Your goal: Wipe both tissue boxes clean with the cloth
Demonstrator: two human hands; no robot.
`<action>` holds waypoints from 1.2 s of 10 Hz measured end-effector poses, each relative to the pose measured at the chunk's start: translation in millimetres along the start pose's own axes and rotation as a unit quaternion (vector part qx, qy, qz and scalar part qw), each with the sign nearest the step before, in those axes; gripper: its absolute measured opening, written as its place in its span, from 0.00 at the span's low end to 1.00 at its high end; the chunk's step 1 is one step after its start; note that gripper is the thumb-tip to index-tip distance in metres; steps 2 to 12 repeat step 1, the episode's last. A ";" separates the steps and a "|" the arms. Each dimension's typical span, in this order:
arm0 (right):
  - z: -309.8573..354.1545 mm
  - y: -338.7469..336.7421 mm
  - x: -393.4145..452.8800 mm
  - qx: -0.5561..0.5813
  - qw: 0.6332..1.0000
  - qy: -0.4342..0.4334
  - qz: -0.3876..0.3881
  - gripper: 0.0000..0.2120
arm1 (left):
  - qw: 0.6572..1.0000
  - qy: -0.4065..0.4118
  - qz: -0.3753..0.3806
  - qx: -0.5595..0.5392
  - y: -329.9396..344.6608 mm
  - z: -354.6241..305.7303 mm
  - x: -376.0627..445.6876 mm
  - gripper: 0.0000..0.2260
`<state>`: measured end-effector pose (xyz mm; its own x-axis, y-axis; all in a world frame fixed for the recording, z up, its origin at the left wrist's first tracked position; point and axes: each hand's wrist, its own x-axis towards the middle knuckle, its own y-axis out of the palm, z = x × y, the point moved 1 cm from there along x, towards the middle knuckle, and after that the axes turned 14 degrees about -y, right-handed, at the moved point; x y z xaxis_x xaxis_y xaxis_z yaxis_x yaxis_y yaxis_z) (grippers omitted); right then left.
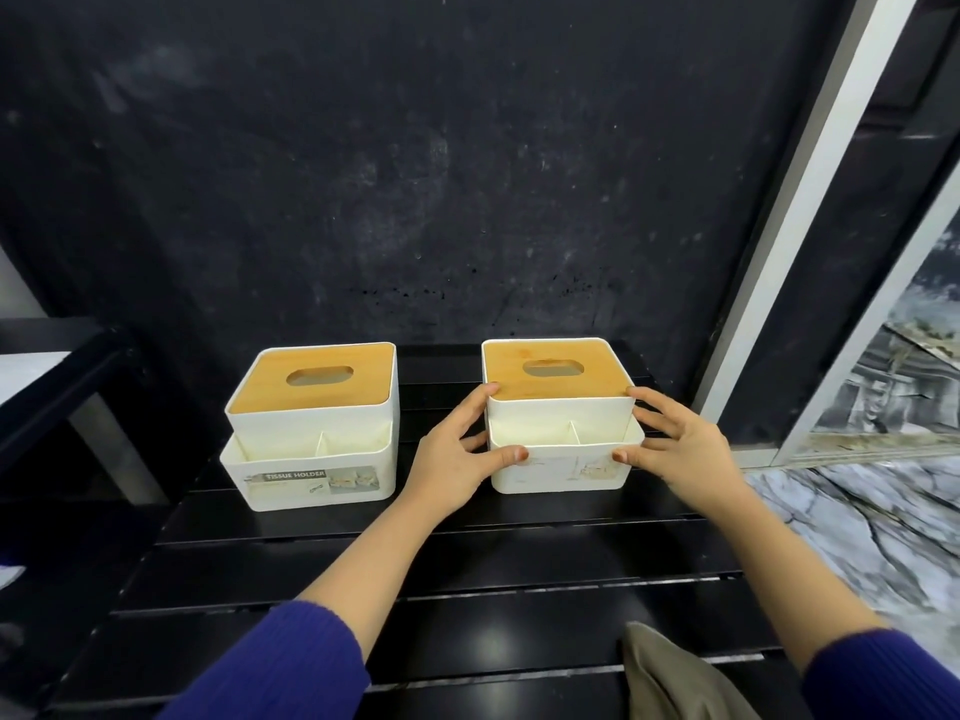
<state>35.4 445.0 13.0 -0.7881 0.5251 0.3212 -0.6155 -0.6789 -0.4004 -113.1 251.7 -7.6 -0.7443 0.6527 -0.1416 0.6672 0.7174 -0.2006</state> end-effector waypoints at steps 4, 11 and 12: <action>4.3 -1.9 -1.2 -0.008 1.000 -0.001 0.020 0.34 | 0.999 0.001 -0.007 0.044 1.2 -4.6 -4.4 0.37; 4.3 -1.9 -1.2 -0.008 1.000 -0.001 0.020 0.34 | 0.999 0.001 -0.007 0.044 1.2 -4.6 -4.4 0.37; 4.3 -1.9 -1.2 -0.008 1.000 -0.001 0.020 0.34 | 0.999 0.001 -0.007 0.044 1.2 -4.6 -4.4 0.37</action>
